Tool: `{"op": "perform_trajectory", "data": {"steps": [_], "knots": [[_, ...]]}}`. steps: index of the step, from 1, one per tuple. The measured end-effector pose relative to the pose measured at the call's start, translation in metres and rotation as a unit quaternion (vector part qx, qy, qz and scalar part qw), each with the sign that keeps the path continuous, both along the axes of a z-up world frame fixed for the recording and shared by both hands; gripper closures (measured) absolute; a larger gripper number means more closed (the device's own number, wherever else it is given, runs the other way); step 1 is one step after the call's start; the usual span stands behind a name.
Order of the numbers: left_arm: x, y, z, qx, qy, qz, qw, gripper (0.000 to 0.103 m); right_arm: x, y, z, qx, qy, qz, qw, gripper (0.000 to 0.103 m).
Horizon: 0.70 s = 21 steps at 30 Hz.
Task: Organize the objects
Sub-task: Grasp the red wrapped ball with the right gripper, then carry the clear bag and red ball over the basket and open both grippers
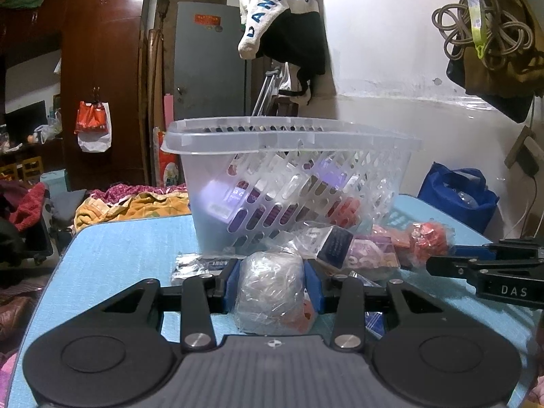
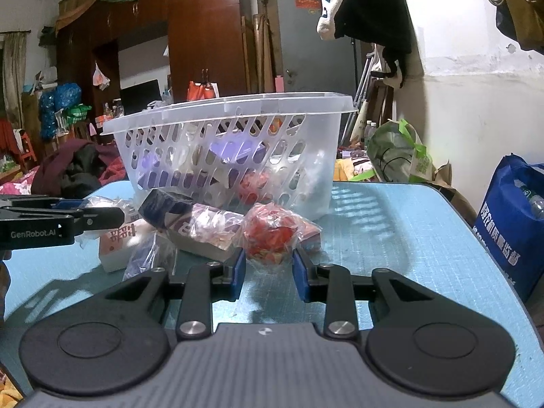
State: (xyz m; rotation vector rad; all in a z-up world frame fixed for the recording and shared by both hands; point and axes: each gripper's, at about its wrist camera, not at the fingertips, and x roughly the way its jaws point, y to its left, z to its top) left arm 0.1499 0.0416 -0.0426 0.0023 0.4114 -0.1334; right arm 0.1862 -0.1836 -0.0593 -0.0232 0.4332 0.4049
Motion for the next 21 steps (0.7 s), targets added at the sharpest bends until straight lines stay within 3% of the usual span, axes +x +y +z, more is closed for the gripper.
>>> {"op": "perform_trajectory", "data": {"steps": [7, 13, 17, 21], "knots": [[-0.017, 0.0, 0.012, -0.009, -0.046, -0.016, 0.9988, 0.058, -0.011, -0.001, 0.015, 0.001, -0.021, -0.009, 1.0, 0.069], [-0.023, 0.004, 0.05, -0.028, -0.091, -0.031, 0.9949, 0.058, -0.024, 0.005, 0.063, 0.008, -0.08, 0.005, 0.997, 0.069], [0.012, 0.006, 0.088, -0.035, -0.09, -0.028, 0.995, 0.058, 0.0, 0.024, 0.102, -0.002, -0.109, 0.018, 0.994, 0.069], [0.055, 0.001, 0.117, -0.026, -0.083, -0.022, 0.996, 0.058, 0.051, 0.047, 0.122, -0.015, -0.096, 0.027, 0.995, 0.069]]}}
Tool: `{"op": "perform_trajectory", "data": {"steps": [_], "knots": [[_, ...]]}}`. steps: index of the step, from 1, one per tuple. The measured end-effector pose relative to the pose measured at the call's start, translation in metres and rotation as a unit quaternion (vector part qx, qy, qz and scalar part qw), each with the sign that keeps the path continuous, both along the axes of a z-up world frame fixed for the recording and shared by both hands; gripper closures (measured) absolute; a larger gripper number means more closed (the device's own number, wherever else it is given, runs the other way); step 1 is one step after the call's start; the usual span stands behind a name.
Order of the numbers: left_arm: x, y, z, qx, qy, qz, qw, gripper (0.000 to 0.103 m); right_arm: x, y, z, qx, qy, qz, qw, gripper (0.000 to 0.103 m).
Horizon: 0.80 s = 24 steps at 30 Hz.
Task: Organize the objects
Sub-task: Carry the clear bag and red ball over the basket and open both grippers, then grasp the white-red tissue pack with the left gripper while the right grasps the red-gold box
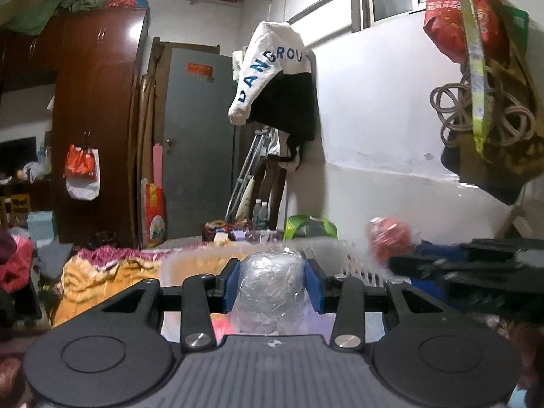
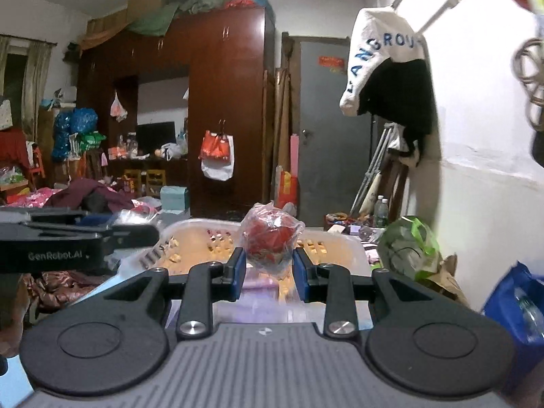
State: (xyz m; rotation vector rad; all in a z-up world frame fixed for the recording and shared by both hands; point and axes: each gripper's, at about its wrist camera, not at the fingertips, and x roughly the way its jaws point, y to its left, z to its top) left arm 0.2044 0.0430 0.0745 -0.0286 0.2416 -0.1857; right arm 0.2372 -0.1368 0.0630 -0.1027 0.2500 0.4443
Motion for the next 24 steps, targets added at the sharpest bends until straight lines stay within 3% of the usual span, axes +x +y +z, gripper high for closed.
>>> {"op": "perform_trajectory", "data": {"steps": [3, 4, 6, 8, 10, 11, 13, 17, 19, 24], "knots": [[0.026, -0.007, 0.002, 0.017, 0.014, 0.02, 0.9996, 0.056, 0.03, 0.012, -0.003, -0.012, 0.006, -0.002, 1.0, 0.068], [0.036, -0.009, -0.001, 0.023, 0.021, 0.016, 0.9994, 0.053, 0.039, 0.014, -0.006, -0.015, 0.007, -0.004, 1.0, 0.06], [0.049, -0.01, -0.009, 0.036, 0.042, 0.023, 0.9982, 0.034, 0.046, 0.012, -0.014, -0.023, 0.03, -0.007, 0.999, 0.041], [0.045, -0.007, -0.017, 0.039, 0.051, 0.044, 0.997, 0.034, 0.034, 0.0, -0.021, -0.017, 0.021, -0.013, 1.0, 0.038], [0.023, 0.001, -0.024, 0.018, 0.04, 0.035, 0.9984, 0.033, 0.015, -0.018, -0.028, -0.013, 0.015, -0.021, 1.0, 0.018], [0.01, 0.005, -0.028, 0.007, 0.038, 0.026, 0.9989, 0.028, 0.006, -0.026, -0.032, -0.014, 0.016, -0.02, 1.0, 0.015], [-0.014, 0.01, -0.04, -0.004, 0.04, 0.015, 0.9991, 0.019, -0.005, -0.037, -0.045, -0.026, 0.029, -0.017, 0.999, 0.015], [-0.036, 0.009, -0.078, 0.009, 0.084, 0.013, 0.9963, 0.018, 0.002, -0.043, -0.09, -0.068, 0.093, -0.031, 0.993, 0.022], [-0.037, 0.01, -0.096, 0.019, 0.112, 0.011, 0.9934, 0.018, 0.016, -0.048, -0.106, -0.059, 0.133, -0.044, 0.988, 0.031], [-0.036, 0.008, -0.117, 0.042, 0.14, 0.011, 0.9893, 0.018, 0.023, -0.041, -0.119, -0.04, 0.163, -0.031, 0.985, 0.031]]}}
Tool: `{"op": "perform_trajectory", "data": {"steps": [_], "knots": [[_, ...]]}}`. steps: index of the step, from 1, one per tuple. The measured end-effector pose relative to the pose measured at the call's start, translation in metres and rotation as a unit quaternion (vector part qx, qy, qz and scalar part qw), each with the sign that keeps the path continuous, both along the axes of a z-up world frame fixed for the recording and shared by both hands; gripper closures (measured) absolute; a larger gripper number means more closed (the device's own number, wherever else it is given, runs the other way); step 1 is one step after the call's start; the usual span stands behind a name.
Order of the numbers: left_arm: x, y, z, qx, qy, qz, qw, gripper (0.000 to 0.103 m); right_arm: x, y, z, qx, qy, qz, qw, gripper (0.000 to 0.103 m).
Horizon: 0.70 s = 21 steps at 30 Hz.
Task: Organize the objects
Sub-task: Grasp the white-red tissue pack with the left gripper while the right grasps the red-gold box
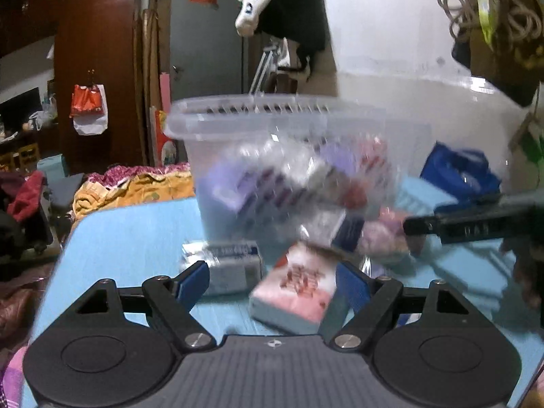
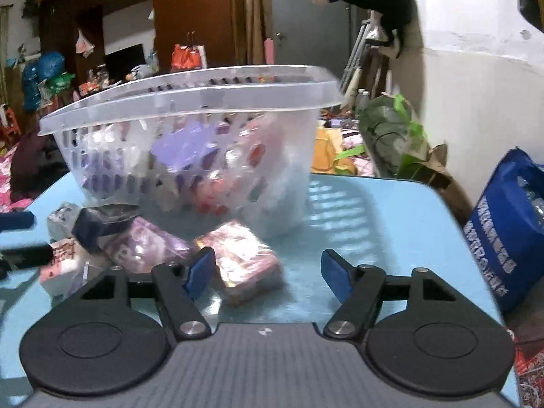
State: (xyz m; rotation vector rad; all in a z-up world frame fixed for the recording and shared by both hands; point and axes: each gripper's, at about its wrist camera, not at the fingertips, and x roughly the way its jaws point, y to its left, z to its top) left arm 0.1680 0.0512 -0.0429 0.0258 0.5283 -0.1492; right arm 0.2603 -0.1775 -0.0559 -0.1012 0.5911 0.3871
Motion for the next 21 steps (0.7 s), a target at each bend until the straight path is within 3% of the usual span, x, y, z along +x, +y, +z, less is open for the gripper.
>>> {"op": "perform_trajectory", "data": {"steps": [5, 9, 11, 13, 15, 17, 21], "knots": [[0.006, -0.004, -0.007, -0.002, 0.018, -0.007, 0.9998, 0.018, -0.003, 0.018, -0.012, -0.043, 0.007, 0.016, 0.999, 0.032], [0.021, -0.007, -0.014, 0.003, 0.062, -0.016, 0.998, 0.018, -0.004, 0.008, -0.015, -0.019, 0.018, 0.017, 1.0, 0.042], [0.026, -0.011, -0.015, 0.022, 0.064, -0.015, 0.9976, 0.018, -0.008, 0.006, -0.014, -0.018, 0.017, 0.015, 1.0, 0.044], [0.027, -0.014, -0.015, 0.024, 0.062, -0.012, 0.9977, 0.02, -0.011, 0.005, -0.012, -0.016, 0.016, 0.014, 1.0, 0.045], [0.024, -0.015, -0.014, 0.018, 0.053, -0.009, 0.9984, 0.037, -0.016, 0.005, -0.011, -0.011, 0.01, 0.012, 1.0, 0.045], [0.017, -0.018, -0.013, 0.027, 0.045, 0.0, 0.9986, 0.038, -0.018, 0.005, -0.01, -0.007, 0.004, 0.009, 1.0, 0.046], [-0.004, -0.015, -0.005, -0.003, -0.003, -0.004, 1.0, 0.039, -0.021, 0.001, -0.006, 0.004, -0.015, -0.002, 1.0, 0.046]]}}
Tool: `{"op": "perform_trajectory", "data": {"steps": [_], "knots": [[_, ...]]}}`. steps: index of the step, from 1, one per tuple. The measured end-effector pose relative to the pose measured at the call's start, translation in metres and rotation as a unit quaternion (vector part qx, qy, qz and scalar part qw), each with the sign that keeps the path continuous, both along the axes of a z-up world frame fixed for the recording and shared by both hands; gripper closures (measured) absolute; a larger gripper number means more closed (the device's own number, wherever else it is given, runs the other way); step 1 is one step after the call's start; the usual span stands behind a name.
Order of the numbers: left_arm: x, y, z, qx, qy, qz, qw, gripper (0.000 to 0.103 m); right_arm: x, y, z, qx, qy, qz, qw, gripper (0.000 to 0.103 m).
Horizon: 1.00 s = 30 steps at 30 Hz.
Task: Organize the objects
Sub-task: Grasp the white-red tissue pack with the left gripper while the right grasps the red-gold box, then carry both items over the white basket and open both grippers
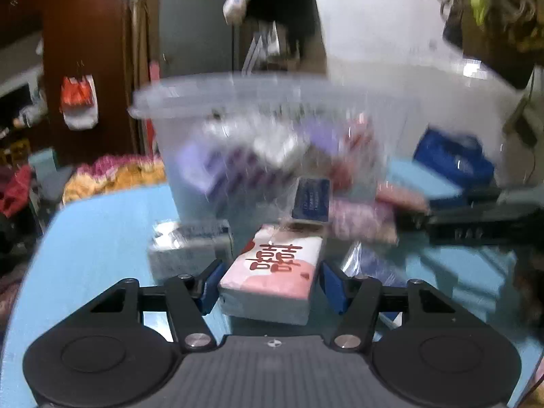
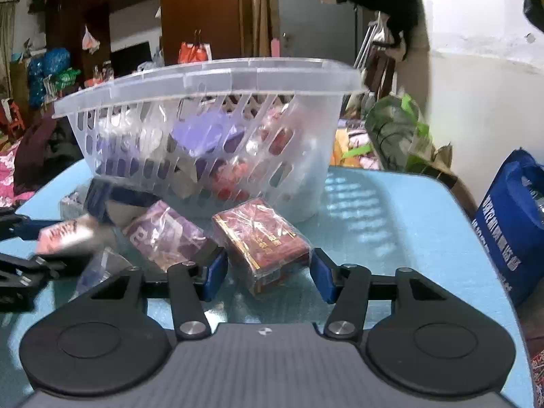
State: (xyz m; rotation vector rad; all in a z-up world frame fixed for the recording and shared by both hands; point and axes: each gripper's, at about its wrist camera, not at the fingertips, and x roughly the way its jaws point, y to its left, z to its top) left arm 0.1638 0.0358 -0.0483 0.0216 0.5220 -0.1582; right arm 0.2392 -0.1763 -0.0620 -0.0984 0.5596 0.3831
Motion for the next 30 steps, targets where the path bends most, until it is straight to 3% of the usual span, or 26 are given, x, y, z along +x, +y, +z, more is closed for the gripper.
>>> {"op": "perform_trajectory", "data": {"steps": [4, 8, 10, 11, 25, 30], "knots": [[-0.012, 0.011, 0.005, -0.037, -0.041, 0.007, 0.9984, 0.042, -0.008, 0.0, 0.003, 0.005, -0.021, -0.002, 1.0, 0.046], [-0.018, 0.007, 0.008, -0.027, -0.063, -0.005, 0.9976, 0.044, -0.013, 0.002, 0.005, 0.003, -0.033, -0.011, 0.999, 0.046], [-0.012, 0.004, 0.009, -0.023, -0.061, -0.005, 0.9979, 0.048, -0.012, 0.002, 0.005, 0.002, -0.036, -0.019, 0.999, 0.046], [-0.011, 0.004, 0.009, -0.025, -0.059, -0.006, 0.998, 0.059, -0.012, 0.001, 0.006, 0.001, -0.039, -0.023, 0.999, 0.046], [-0.012, 0.004, 0.006, -0.022, -0.053, -0.014, 0.9983, 0.063, -0.016, 0.005, 0.006, 0.004, -0.041, -0.021, 0.999, 0.046], [-0.021, 0.008, 0.008, -0.035, -0.081, -0.008, 0.9961, 0.071, -0.016, 0.005, 0.006, 0.008, -0.043, -0.021, 0.999, 0.046]]}}
